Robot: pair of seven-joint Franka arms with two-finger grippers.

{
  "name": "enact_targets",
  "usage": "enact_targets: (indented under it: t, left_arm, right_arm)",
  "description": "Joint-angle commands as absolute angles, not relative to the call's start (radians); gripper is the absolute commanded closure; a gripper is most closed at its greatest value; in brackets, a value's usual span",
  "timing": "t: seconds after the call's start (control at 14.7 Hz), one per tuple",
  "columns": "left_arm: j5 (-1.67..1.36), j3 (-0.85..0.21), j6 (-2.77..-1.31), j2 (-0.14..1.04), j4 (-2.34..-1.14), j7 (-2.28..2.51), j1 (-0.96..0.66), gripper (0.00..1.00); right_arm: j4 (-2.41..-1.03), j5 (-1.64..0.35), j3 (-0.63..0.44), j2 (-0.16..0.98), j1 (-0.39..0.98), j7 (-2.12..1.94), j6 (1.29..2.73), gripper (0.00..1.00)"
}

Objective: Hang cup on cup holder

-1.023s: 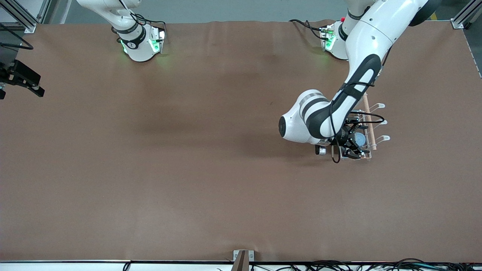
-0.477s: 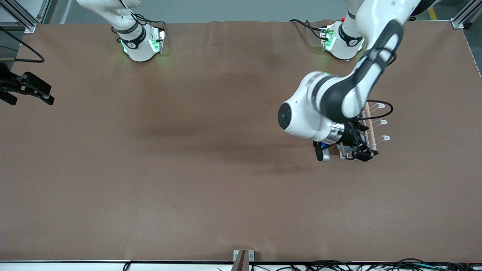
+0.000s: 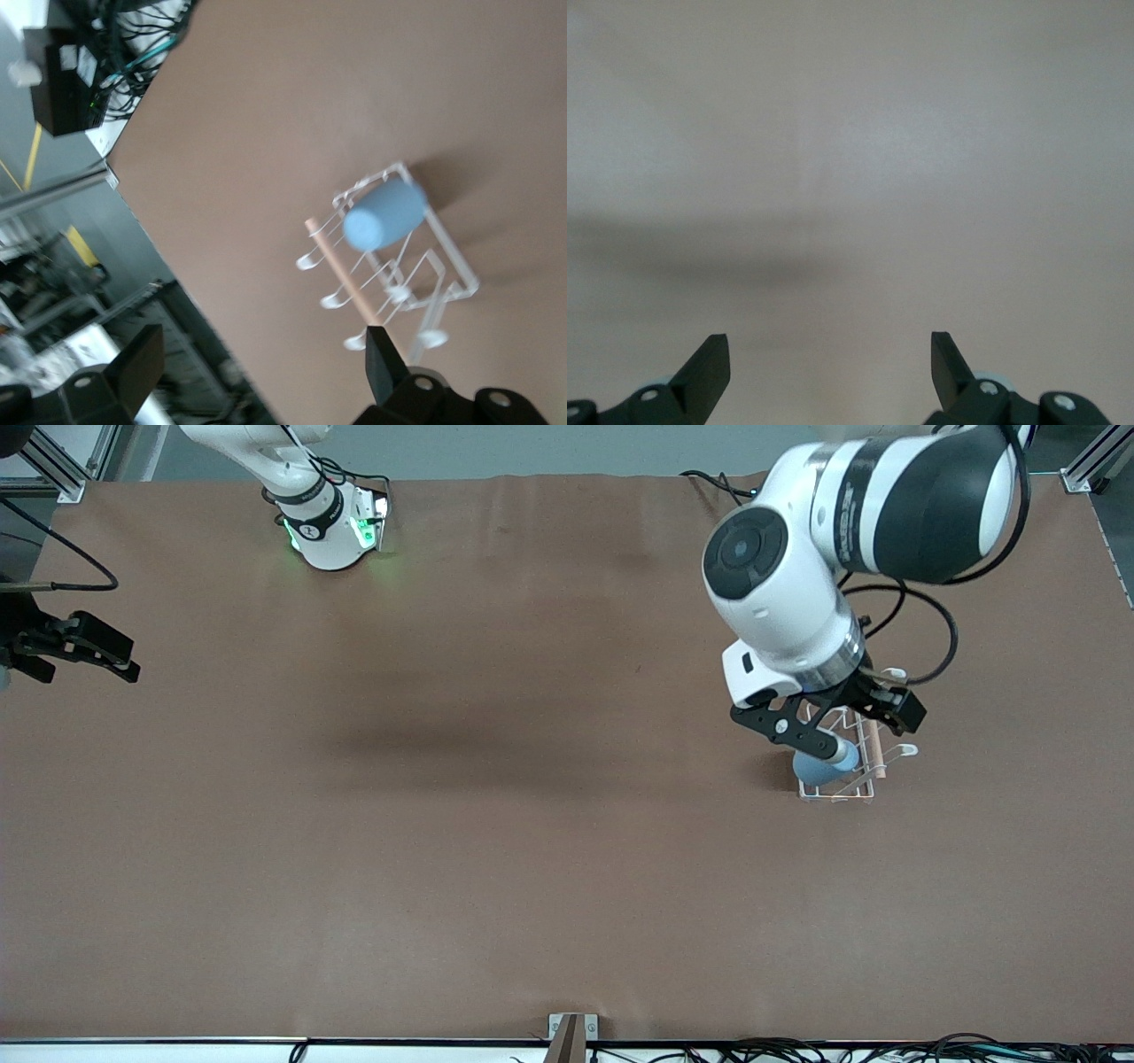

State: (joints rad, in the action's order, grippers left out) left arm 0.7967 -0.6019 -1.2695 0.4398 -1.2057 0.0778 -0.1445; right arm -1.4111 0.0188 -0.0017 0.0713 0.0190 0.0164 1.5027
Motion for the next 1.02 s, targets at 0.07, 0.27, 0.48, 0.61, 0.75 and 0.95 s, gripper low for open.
enact_targets:
  t: [0.07, 0.27, 0.48, 0.61, 0.75, 0.95]
  left_arm:
    - [0.706, -0.620, -1.330, 0.365, -1.189, 0.178, -0.100, 0.00]
    - [0.556, -0.620, -1.338, 0.292, -1.189, 0.176, -0.013, 0.00]
    - [0.321, -0.559, -1.357, 0.185, -1.199, 0.167, 0.087, 0.00]
    - [0.137, -0.372, -1.405, 0.096, -1.265, 0.163, 0.051, 0.00]
    - [0.039, -0.223, -1.413, 0.040, -1.333, 0.143, 0.003, 0.00]
    - [0.034, -0.164, -1.449, -0.043, -1.454, 0.098, -0.012, 0.00]
  right_arm:
    - [-1.419, 0.020, -0.002, 0.080, -0.017, -0.023, 1.525, 0.00]
    - [-1.417, 0.017, -0.002, 0.083, -0.032, -0.029, 1.529, 0.00]
    - [-1.417, 0.014, -0.002, 0.083, -0.049, -0.029, 1.540, 0.00]
    - [-1.417, 0.014, -0.002, 0.083, -0.048, -0.029, 1.542, 0.00]
    - [-1.417, 0.014, -0.002, 0.083, -0.049, -0.029, 1.542, 0.00]
    - [-1.414, 0.012, -0.002, 0.083, -0.049, -0.029, 1.542, 0.00]
